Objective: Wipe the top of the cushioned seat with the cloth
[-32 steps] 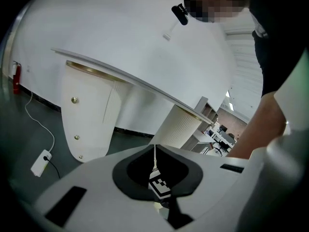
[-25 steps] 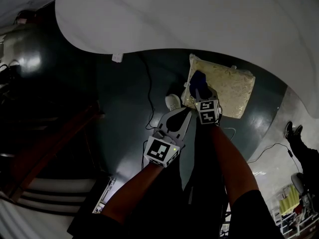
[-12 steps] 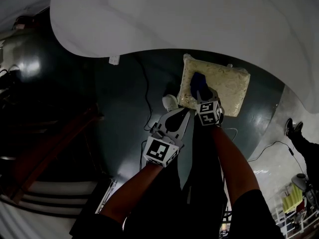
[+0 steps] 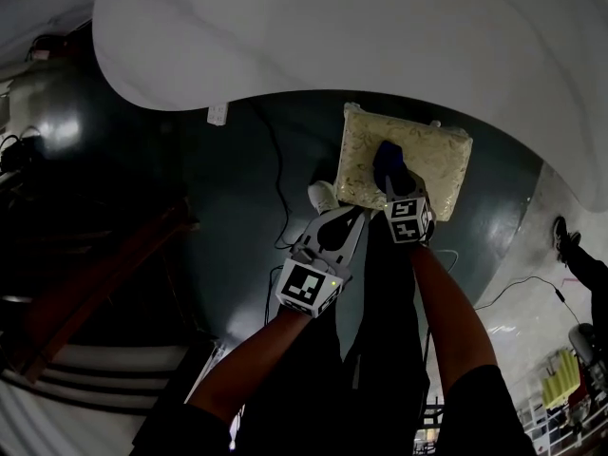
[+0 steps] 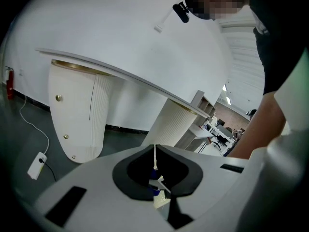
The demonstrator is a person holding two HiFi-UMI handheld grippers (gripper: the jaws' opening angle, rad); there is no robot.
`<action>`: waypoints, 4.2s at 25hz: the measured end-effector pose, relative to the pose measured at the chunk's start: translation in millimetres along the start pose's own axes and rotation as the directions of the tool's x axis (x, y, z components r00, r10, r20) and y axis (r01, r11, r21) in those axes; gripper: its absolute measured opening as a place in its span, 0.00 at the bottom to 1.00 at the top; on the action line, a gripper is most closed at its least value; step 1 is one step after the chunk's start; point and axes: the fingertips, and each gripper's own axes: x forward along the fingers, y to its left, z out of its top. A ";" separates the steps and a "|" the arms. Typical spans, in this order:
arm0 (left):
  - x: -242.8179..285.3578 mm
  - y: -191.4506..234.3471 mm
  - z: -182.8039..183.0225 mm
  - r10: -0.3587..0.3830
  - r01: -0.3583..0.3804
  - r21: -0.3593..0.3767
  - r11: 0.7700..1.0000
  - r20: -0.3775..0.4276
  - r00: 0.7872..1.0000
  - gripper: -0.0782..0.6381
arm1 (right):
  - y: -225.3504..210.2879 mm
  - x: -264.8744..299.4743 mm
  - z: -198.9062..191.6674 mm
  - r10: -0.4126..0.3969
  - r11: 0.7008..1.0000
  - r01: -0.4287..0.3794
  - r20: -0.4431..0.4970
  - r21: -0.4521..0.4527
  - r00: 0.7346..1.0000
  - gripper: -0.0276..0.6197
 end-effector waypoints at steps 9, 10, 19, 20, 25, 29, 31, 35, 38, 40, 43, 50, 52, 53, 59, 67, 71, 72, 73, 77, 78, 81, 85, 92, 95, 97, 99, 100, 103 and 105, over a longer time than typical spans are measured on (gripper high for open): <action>17.4 -25.3 -7.6 -0.048 0.048 -0.003 0.999 -0.038 0.998 0.14 | -23.9 -9.1 -18.9 -0.032 0.999 0.032 -0.013 0.029 0.999 0.19; 18.9 -28.7 -8.7 -0.055 0.055 0.003 0.998 -0.044 0.998 0.14 | -26.1 -10.2 -21.0 -0.036 0.999 0.037 -0.014 0.034 0.999 0.19; 32.7 -50.5 -5.1 -0.083 0.086 0.040 0.995 -0.070 0.994 0.14 | -47.5 -24.2 -35.6 -0.058 0.996 0.059 -0.015 0.063 0.998 0.19; 34.7 -52.6 -5.3 -0.086 0.089 0.041 0.995 -0.073 0.994 0.14 | -50.1 -25.6 -36.6 -0.060 0.996 0.061 -0.015 0.068 0.998 0.19; 44.5 -63.2 -8.9 -0.101 0.103 0.027 0.994 -0.075 0.992 0.14 | -67.3 -32.2 -48.1 -0.073 0.992 0.076 -0.027 0.102 0.997 0.19; 50.4 -69.0 -6.8 -0.104 0.106 0.017 0.994 -0.068 0.992 0.14 | -77.4 -37.6 -54.9 -0.075 0.992 0.079 -0.036 0.098 0.997 0.19; 52.8 -73.0 -7.3 -0.110 0.112 0.022 0.994 -0.078 0.991 0.14 | -83.2 -39.9 -57.1 -0.076 0.992 0.079 -0.033 0.098 0.997 0.19; 57.2 -81.4 -5.9 -0.117 0.122 0.054 0.991 -0.089 0.989 0.14 | -92.6 -44.2 -63.6 -0.087 0.989 0.090 -0.030 0.113 0.996 0.19; 61.3 -90.2 -9.3 -0.124 0.128 0.038 0.991 -0.092 0.988 0.14 | -100.8 -50.2 -68.8 -0.095 0.988 0.098 -0.032 0.120 0.995 0.19; 65.3 -94.7 -7.6 -0.126 0.130 0.041 0.991 -0.092 0.988 0.14 | -105.3 -52.8 -70.9 -0.098 0.987 0.101 -0.031 0.125 0.995 0.19; 72.5 -100.5 -5.6 -0.131 0.135 0.046 0.990 -0.089 0.987 0.14 | -111.5 -53.4 -75.4 -0.103 0.985 0.106 -0.028 0.133 0.994 0.19; 80.3 -119.5 4.9 -0.151 0.155 0.056 0.986 -0.079 0.985 0.14 | -125.4 -62.1 -86.1 -0.118 0.981 0.123 -0.038 0.151 0.992 0.19; 82.6 -121.8 7.0 -0.151 0.154 0.048 0.987 -0.071 0.986 0.14 | -129.2 -64.3 -88.0 -0.117 0.983 0.122 -0.041 0.136 0.992 0.19; 83.2 -122.2 7.6 -0.153 0.156 0.047 0.987 -0.072 0.986 0.14 | -131.4 -65.3 -88.3 -0.120 0.984 0.124 -0.042 0.130 0.992 0.19; 84.6 -116.4 10.4 -0.146 0.148 0.033 0.988 -0.062 0.987 0.14 | -144.3 -67.6 -95.5 -0.168 0.974 0.172 -0.042 0.146 0.985 0.19; 73.9 -103.9 17.1 -0.141 0.144 0.088 0.986 -0.039 0.989 0.14 | -153.0 -71.2 -100.6 -0.217 0.964 0.227 -0.084 0.138 0.973 0.19; 58.8 -99.1 20.5 -0.146 0.148 0.113 0.982 -0.021 0.989 0.14 | -156.2 -77.1 -102.4 -0.245 0.955 0.257 -0.095 0.149 0.965 0.19; 54.4 -96.3 21.0 -0.145 0.146 0.105 0.984 -0.016 0.989 0.14 | -156.3 -77.3 -105.2 -0.248 0.952 0.260 -0.096 0.158 0.964 0.19; 49.7 -92.3 21.2 -0.141 0.141 0.093 0.986 -0.010 0.990 0.14 | -155.1 -78.4 -105.4 -0.250 0.950 0.263 -0.096 0.170 0.964 0.19; 27.3 -70.3 22.3 -0.108 0.107 0.066 0.992 0.009 0.994 0.14 | -134.5 -93.6 -71.3 -0.263 0.943 0.268 -0.054 0.197 0.963 0.19; 21.1 -65.8 24.4 -0.102 0.100 0.079 0.992 0.018 0.995 0.14 | -126.0 -96.4 -59.1 -0.260 0.949 0.260 -0.022 0.176 0.965 0.19; 3.0 -53.3 31.9 -0.092 0.087 0.100 0.991 0.045 0.995 0.14 | -92.6 -103.1 -16.7 -0.223 0.971 0.214 0.077 0.105 0.972 0.19; -22.0 -30.9 32.2 -0.065 0.058 0.108 0.992 0.060 0.996 0.14 | -35.4 -108.5 32.7 -0.147 0.977 0.114 0.180 0.180 0.973 0.19; -58.3 11.6 22.4 -0.013 0.007 0.098 0.995 0.059 0.998 0.14 | 75.1 -103.9 77.0 0.001 0.993 -0.026 0.217 0.111 0.976 0.18; -71.9 27.9 16.3 0.008 -0.012 0.069 0.998 0.057 0.998 0.14 | 109.7 -91.9 73.6 0.062 0.993 -0.080 0.187 0.087 0.980 0.18; -78.9 38.1 9.5 0.015 -0.017 0.074 0.997 0.037 0.999 0.14 | 129.1 -80.5 67.0 0.110 0.988 -0.126 0.156 0.095 0.982 0.18; -83.6 48.1 1.6 0.022 -0.023 0.079 0.997 0.018 1.000 0.14 | 145.9 -67.9 59.8 0.151 0.982 -0.164 0.127 0.096 0.980 0.18; -85.6 53.0 -2.5 0.026 -0.026 0.079 0.997 0.009 1.000 0.14 | 152.3 -61.1 55.8 0.162 0.980 -0.173 0.114 0.095 0.980 0.18; -90.5 65.5 -12.5 0.042 -0.042 0.053 0.998 0.004 0.999 0.14 | 159.2 -38.2 40.4 0.154 0.981 -0.161 0.070 0.108 0.986 0.18; -93.4 71.2 -18.0 0.049 -0.049 0.027 0.998 0.005 0.999 0.14 | 154.1 -21.8 26.6 0.123 0.987 -0.126 0.027 0.103 0.992 0.18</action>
